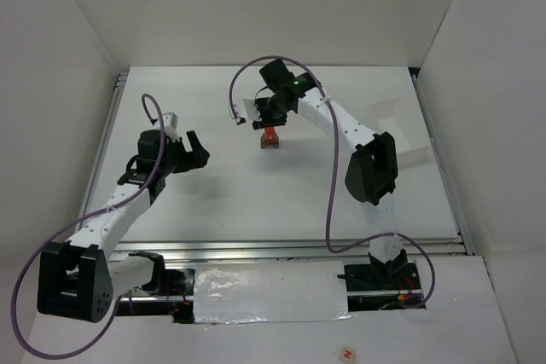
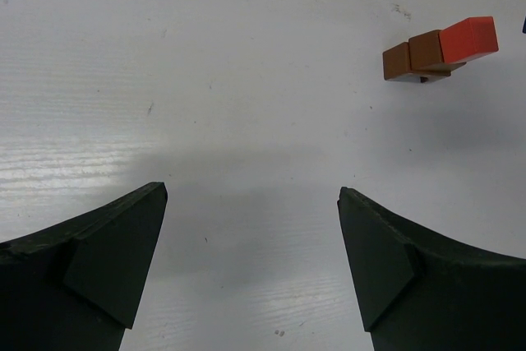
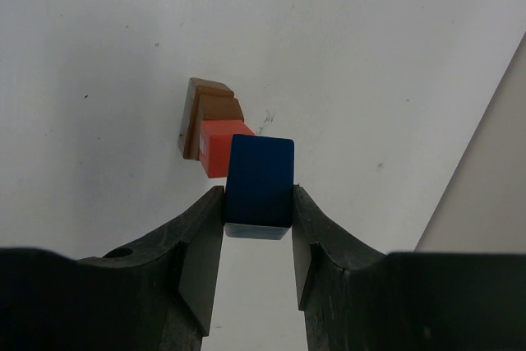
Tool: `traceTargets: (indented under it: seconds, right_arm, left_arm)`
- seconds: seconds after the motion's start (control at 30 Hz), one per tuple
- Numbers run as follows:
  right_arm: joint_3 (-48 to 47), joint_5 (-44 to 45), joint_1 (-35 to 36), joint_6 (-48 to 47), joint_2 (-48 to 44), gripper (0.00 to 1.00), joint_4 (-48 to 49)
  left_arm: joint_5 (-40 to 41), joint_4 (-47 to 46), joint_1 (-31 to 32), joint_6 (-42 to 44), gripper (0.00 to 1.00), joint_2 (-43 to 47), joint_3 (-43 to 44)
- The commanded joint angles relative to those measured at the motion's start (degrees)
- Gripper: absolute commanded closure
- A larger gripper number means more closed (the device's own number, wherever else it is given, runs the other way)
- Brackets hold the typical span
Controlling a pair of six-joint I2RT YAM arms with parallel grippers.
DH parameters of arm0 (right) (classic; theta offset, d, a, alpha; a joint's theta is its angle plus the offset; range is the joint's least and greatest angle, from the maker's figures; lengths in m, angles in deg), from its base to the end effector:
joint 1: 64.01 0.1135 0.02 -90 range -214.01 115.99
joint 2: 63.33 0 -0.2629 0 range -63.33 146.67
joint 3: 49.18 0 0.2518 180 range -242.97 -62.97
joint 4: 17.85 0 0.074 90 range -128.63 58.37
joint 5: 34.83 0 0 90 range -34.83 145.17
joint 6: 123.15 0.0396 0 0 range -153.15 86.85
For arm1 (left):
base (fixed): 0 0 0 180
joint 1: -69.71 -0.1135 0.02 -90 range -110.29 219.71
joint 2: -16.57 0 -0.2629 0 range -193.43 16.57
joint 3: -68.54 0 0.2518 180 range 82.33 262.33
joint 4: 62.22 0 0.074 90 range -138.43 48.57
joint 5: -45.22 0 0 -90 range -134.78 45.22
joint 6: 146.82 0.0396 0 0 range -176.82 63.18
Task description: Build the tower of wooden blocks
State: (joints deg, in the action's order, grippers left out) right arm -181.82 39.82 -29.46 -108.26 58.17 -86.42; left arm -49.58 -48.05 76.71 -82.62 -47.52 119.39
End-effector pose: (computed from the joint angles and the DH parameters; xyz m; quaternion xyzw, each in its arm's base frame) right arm 0.3769 0.2722 0.2918 -0.7992 0.5173 0.0239 0.3051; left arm 0.2487 -0.0339 0.2401 -0.1180 0.8458 -0.1809 0.4878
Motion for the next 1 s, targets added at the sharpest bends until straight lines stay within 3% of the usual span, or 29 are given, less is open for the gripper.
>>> traceTargets:
  seconds: [0.0, 0.97]
  right_arm:
    - [-3.49, 0.76, 1.22, -0.65, 1.38, 0.86, -2.87]
    - [-1.56, 1.29, -0.09, -2.67, 4.46, 0.84, -1.82]
  left_arm:
    - [-3.28, -4.16, -1.03, 0.75, 0.01, -0.85, -0.58]
    - [-6.36, -6.01, -1.91, 1.81, 0.01, -3.67, -0.23]
